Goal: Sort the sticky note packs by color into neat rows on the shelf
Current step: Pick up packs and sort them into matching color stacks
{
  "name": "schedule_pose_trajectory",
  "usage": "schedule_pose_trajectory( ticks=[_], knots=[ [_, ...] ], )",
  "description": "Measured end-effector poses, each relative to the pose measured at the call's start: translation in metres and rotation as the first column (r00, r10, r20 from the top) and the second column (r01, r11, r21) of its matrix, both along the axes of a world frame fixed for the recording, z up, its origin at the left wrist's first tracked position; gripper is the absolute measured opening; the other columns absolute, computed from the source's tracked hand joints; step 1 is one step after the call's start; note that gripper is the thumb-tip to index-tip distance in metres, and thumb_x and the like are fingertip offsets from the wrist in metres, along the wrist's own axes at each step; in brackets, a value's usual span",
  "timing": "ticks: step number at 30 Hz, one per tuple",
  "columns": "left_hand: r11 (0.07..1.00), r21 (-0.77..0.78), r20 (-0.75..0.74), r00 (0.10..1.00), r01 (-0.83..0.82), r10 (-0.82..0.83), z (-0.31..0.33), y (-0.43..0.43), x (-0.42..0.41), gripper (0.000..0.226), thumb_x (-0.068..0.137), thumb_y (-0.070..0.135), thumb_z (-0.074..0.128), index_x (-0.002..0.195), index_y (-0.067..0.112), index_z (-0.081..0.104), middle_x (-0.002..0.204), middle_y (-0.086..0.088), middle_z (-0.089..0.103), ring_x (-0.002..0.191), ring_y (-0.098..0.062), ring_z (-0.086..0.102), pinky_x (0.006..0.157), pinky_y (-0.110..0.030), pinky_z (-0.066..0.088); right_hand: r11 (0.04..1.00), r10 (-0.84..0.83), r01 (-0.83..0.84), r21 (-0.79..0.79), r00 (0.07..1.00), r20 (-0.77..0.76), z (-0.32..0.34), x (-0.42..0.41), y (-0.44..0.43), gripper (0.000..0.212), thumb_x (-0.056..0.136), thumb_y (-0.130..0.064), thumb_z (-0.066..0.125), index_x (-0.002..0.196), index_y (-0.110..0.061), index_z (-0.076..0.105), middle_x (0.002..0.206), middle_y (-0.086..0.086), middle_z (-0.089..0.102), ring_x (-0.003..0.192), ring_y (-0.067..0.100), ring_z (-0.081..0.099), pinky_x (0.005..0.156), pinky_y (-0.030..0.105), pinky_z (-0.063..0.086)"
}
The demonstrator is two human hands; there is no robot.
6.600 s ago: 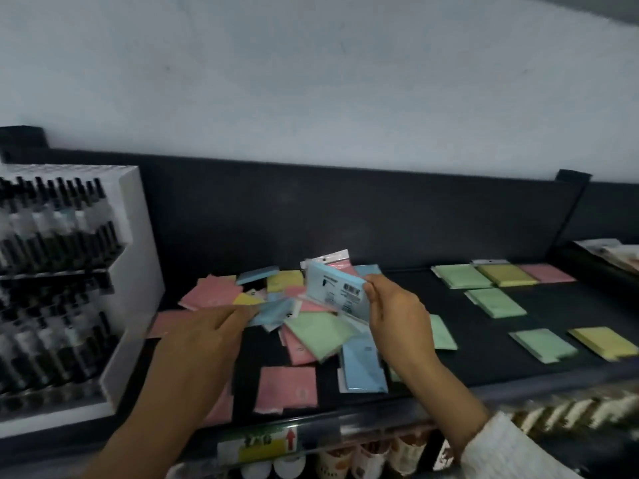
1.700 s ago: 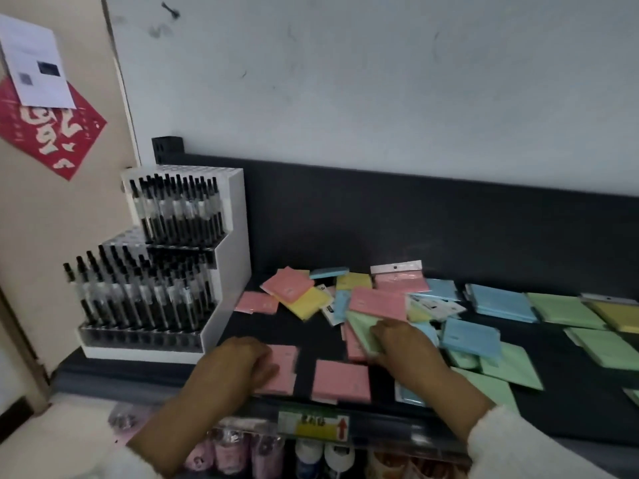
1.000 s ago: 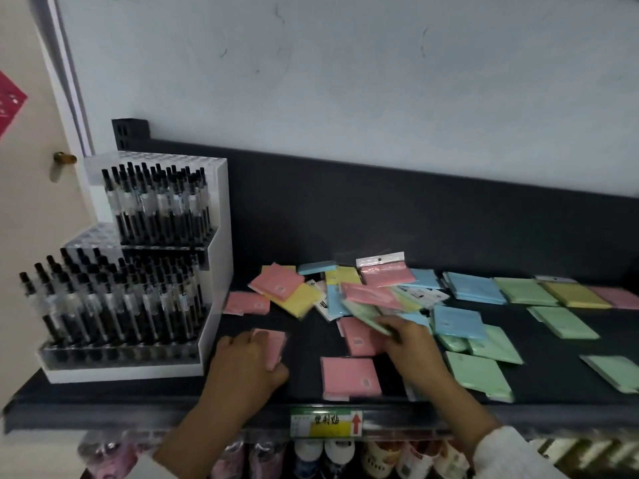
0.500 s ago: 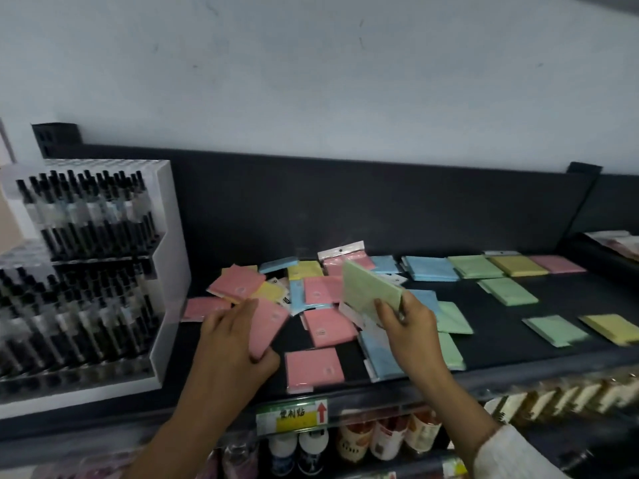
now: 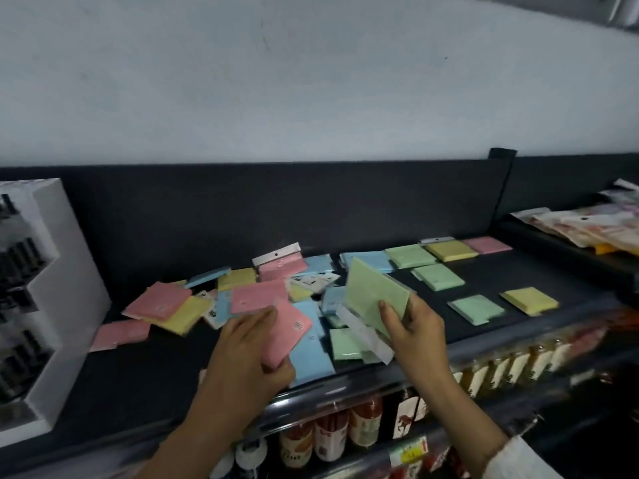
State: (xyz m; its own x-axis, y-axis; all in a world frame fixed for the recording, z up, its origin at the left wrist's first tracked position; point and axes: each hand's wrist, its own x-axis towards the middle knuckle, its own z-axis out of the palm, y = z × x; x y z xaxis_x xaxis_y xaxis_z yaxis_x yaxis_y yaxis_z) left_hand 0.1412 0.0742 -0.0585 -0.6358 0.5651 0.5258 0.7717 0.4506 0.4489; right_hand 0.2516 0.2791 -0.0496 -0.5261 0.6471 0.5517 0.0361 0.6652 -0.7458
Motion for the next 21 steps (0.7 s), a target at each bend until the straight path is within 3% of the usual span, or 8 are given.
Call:
schedule_pose_trajectory(
  ticks=[3,6,10,13,15,18,21],
  knots=[
    [0.999,-0.045,-0.021,1.0,0.004,-0.004,0.0,0.034,0.018,0.076,0.067,0.043,0.064,0.134,0.012,0.047,0.138,0.0,0.048,0.126,-0.016,0.037,0.102,-0.023,0.021,0.999,-0.022,0.022,0.035,1.0,-0.001,-0.003,0.022,0.03,0.016,0.09,-0.017,0.059,0.077,-0.009,0.053,0.066,0.003,0.053,0.056,0.013,0.051,0.046,0.013,0.038],
    [0.999,-0.024,-0.016,0.999,0.048,-0.048,0.002,0.074,0.043,0.076,0.068,0.043,0.063,0.136,0.016,0.043,0.14,0.005,0.044,0.122,-0.006,0.03,0.101,-0.018,0.017,0.999,-0.006,0.006,0.035,1.0,0.021,-0.004,0.047,0.066,0.013,0.09,-0.019,0.059,0.087,-0.006,0.059,0.077,0.008,0.06,0.069,0.019,0.059,0.058,0.031,0.049],
    [0.995,-0.023,-0.001,0.995,0.101,-0.101,0.002,0.131,0.074,0.089,0.059,0.059,0.036,0.138,0.02,0.042,0.141,0.011,0.04,0.115,0.007,0.018,0.1,-0.015,0.016,0.999,0.029,-0.03,0.038,0.999,0.02,-0.004,0.085,0.115,0.004,0.091,-0.019,0.058,0.087,-0.019,0.056,0.08,0.0,0.06,0.074,0.009,0.059,0.059,0.024,0.048],
    [0.993,-0.044,-0.008,0.994,0.107,-0.107,0.003,0.176,0.101,0.092,0.057,0.062,0.031,0.139,0.021,0.039,0.14,0.013,0.038,0.115,0.007,0.015,0.101,-0.014,0.017,0.999,0.025,-0.025,0.035,1.0,0.002,-0.003,0.116,0.157,0.009,0.091,-0.019,0.057,0.087,-0.027,0.054,0.08,-0.004,0.058,0.074,0.003,0.056,0.058,0.015,0.043],
    [0.99,-0.058,-0.018,0.991,0.132,-0.134,0.006,0.202,0.119,0.085,0.065,0.06,0.039,0.14,0.021,0.037,0.143,0.014,0.035,0.118,0.005,0.018,0.1,-0.014,0.017,0.999,0.012,-0.011,0.037,1.0,-0.003,-0.002,0.133,0.182,0.001,0.092,-0.02,0.056,0.091,-0.02,0.057,0.084,-0.002,0.059,0.079,0.004,0.058,0.06,0.02,0.047],
    [0.983,-0.081,-0.009,0.986,0.162,-0.164,0.009,0.24,0.143,0.069,0.082,0.039,0.059,0.142,0.021,0.032,0.146,0.015,0.03,0.123,0.0,0.019,0.098,-0.011,0.014,0.999,-0.03,0.03,0.044,1.0,-0.009,-0.002,0.16,0.22,0.011,0.091,-0.019,0.056,0.095,-0.01,0.062,0.088,0.004,0.062,0.081,0.013,0.061,0.064,0.031,0.05],
    [0.972,-0.106,-0.011,0.978,0.207,-0.21,0.01,0.273,0.161,0.071,0.08,0.045,0.055,0.143,0.021,0.031,0.147,0.015,0.029,0.116,0.007,0.012,0.095,-0.005,0.01,0.996,-0.081,0.082,0.043,0.997,-0.007,-0.003,0.182,0.252,0.011,0.09,-0.018,0.057,0.095,-0.009,0.062,0.088,0.006,0.064,0.08,0.015,0.062,0.064,0.036,0.053]
  ],
)
